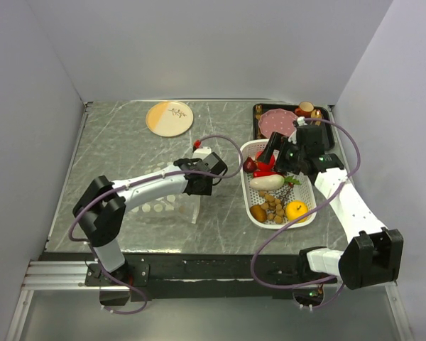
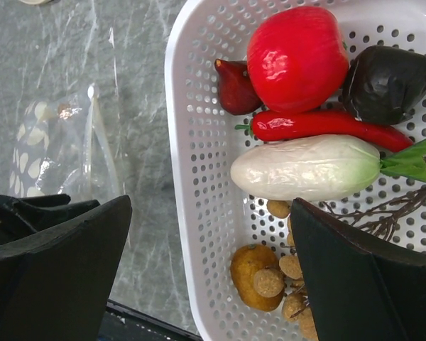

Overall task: Place the food in the zip-top bag and seal the zipper
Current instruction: Pick up the zipper food storage bag at the center of the board.

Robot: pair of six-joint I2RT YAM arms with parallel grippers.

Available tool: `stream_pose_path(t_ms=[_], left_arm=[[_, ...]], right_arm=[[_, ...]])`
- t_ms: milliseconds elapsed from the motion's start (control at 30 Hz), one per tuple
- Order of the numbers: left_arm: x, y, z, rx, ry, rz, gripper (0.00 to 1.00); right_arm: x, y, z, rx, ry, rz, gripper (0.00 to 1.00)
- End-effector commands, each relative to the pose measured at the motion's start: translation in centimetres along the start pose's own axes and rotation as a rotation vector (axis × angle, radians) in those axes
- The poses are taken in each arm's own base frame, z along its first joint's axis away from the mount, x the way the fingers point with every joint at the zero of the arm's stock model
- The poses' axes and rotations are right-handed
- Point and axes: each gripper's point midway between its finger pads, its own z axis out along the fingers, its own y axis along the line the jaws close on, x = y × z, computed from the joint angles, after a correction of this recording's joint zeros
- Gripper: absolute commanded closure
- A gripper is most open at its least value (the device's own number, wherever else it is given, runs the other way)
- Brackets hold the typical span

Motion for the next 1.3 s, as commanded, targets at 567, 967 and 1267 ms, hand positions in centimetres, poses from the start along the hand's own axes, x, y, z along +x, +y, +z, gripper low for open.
stream_pose_path(t_ms=[567, 967, 1267], left_arm=[[-0.7, 0.5, 1.3, -0.124, -0.057, -0.044, 0.95], [-2.9, 1.1, -2.2, -0.071, -0.113, -0.094, 0.99], [-4.3, 1.9, -5.8, 0.024, -0.17, -0.134, 0.99]], right_arm=[[0.1, -0.7, -0.5, 0.027, -0.021, -0.01, 0.0], [1.0, -1.1, 0.2, 0.022, -0.012, 0.014, 0.0], [1.5, 0.1, 0.8, -0.059, 0.0, 0.034, 0.0]])
